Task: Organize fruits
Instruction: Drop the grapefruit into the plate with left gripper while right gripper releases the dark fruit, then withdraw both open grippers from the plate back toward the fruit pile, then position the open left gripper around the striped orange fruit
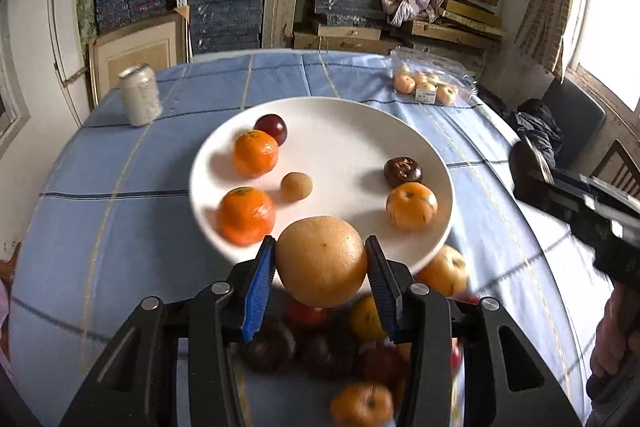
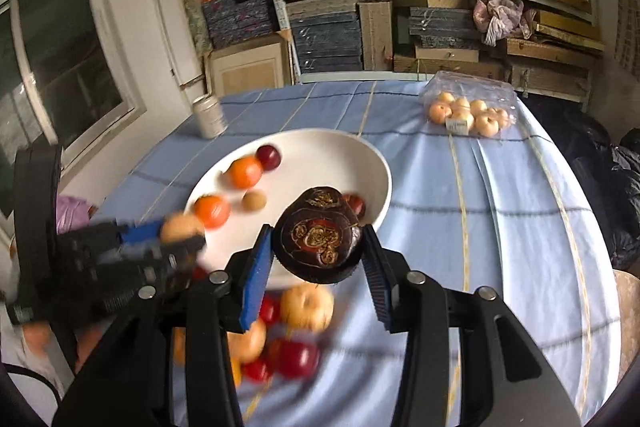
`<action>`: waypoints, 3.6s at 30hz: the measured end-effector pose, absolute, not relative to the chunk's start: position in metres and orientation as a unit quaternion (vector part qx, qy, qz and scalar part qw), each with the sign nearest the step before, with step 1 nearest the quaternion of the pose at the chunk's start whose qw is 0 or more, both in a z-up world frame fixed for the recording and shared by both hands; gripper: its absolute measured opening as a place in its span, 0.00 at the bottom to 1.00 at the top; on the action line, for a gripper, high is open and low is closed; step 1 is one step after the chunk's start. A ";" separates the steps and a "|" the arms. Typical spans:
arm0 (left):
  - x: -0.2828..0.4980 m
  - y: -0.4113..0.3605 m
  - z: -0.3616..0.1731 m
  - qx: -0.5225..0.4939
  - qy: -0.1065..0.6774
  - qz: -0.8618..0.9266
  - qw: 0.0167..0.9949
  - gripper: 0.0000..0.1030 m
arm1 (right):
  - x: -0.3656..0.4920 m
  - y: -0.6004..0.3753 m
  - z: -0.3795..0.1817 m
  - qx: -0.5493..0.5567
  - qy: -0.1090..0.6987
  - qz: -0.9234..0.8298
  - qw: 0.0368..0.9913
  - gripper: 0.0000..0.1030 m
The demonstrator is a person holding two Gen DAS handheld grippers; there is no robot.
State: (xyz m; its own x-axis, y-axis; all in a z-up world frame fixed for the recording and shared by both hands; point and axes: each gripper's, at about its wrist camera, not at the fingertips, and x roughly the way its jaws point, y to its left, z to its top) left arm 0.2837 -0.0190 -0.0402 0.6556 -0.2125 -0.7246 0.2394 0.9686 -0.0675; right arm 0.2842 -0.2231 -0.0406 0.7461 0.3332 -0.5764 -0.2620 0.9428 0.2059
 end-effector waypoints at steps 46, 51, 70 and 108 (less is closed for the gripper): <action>0.179 0.025 -0.065 -0.010 0.382 -0.096 0.919 0.67 | 0.194 -0.250 -0.106 0.135 0.281 0.144 0.939 0.76; 0.175 0.001 -0.072 0.025 0.383 -0.108 0.917 0.67 | 0.189 -0.250 -0.107 0.135 0.279 0.144 0.940 0.77; 0.179 -0.022 -0.086 0.068 0.391 -0.091 0.913 0.73 | 0.189 -0.251 -0.104 0.139 0.278 0.146 0.939 0.83; 0.194 0.032 -0.092 0.025 0.414 0.007 0.910 0.85 | 0.193 -0.252 -0.107 0.145 0.284 0.141 0.937 0.87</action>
State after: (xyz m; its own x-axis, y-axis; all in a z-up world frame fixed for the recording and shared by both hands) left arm 0.1939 0.0316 -0.0920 0.6575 0.0337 -0.7527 0.0073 0.9987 0.0511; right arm 0.1932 -0.2523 -0.1065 0.7989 0.3472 -0.4911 -0.1826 0.9180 0.3520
